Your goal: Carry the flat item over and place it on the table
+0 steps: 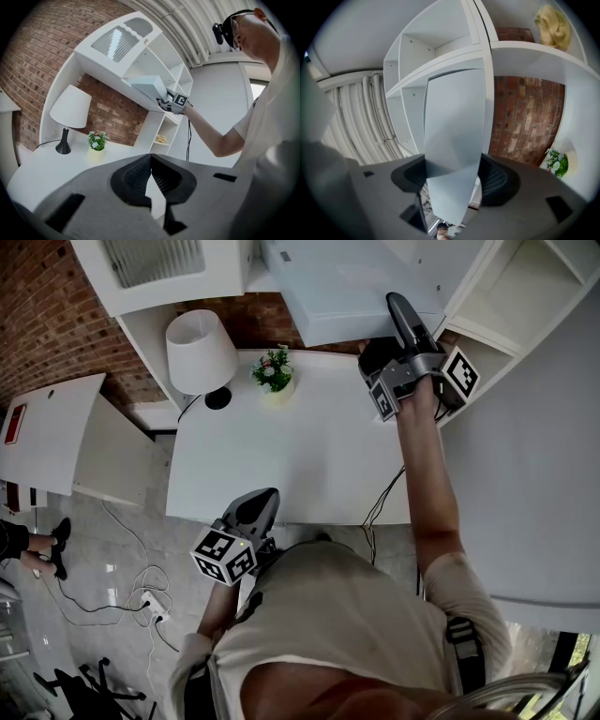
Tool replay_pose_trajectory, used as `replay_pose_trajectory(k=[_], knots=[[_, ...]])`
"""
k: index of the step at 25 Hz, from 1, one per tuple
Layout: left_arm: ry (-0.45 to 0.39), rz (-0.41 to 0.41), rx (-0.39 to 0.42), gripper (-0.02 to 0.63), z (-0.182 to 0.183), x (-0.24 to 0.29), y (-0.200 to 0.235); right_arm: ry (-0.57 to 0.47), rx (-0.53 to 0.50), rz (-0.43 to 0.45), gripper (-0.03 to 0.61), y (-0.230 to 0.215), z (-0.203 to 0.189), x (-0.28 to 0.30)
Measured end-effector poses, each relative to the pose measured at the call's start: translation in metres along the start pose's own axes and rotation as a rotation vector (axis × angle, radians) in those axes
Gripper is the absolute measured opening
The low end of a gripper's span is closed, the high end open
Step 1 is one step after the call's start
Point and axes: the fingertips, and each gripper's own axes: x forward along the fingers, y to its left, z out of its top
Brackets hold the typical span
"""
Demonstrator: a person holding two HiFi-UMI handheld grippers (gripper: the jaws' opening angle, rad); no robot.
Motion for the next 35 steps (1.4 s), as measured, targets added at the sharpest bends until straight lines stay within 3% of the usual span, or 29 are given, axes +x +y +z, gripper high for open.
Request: replay_pose_trajectory(k=[12, 17, 35], knots=[[-0.013, 0.015, -0.027, 0.020, 0.008, -0.006, 0.005, 0.008, 0.014, 0.021, 0.316, 0.005, -0.004, 0.002], [-0.018, 0.026, -0.017, 0.020, -0.011, -0.020, -0.004, 0.002, 0.010, 0.042, 0.314, 0.008, -0.012, -0.031], [-0.028, 0.012, -0.006, 0.020, -0.012, -0.045, -0.002, -0.041, 0.033, 0.070, 0.310, 0.017, -0.022, -0.057]])
